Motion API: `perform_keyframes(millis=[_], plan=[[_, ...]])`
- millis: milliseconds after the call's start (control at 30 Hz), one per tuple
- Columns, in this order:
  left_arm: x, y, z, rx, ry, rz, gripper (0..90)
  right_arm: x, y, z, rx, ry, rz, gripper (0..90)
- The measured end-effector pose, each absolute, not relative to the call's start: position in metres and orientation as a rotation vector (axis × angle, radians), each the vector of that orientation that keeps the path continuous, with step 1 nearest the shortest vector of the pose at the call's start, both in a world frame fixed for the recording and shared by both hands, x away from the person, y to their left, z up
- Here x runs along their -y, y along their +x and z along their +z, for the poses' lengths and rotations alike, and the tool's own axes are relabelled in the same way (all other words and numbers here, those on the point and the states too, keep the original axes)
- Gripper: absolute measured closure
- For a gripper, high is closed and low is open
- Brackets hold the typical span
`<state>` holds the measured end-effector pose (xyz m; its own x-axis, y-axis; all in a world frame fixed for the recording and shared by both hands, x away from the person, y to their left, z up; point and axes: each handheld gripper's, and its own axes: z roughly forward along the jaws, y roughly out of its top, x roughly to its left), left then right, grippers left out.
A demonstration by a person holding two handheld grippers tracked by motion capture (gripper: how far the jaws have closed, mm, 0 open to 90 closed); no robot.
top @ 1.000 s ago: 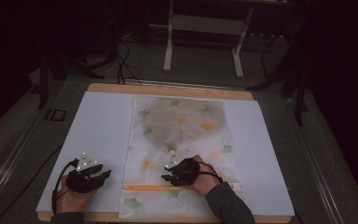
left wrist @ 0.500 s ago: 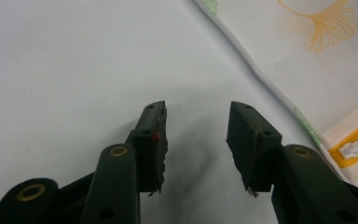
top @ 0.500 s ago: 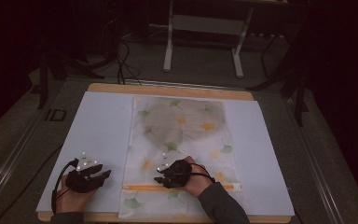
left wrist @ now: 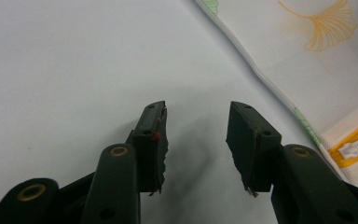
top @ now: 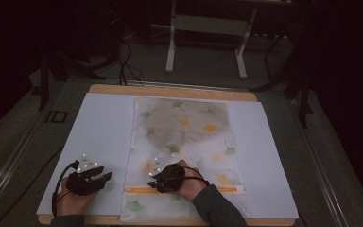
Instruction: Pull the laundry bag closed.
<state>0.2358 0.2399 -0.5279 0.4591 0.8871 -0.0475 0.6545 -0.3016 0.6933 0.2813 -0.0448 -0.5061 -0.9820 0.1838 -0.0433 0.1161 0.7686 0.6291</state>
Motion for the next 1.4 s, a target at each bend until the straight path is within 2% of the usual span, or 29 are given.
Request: perform_keyframes(millis=[600, 1400], plan=[[-0.239, 0.236, -0.528, -1.271, 2.063, 0.459, 57.3, 0.021, 0.273, -0.511, -2.878, 0.192, 1.007, 75.2], [-0.241, 0.236, -0.528, -1.271, 2.068, 0.459, 57.3, -0.003, 0.264, -0.52, -2.91, 0.147, 1.045, 75.2]])
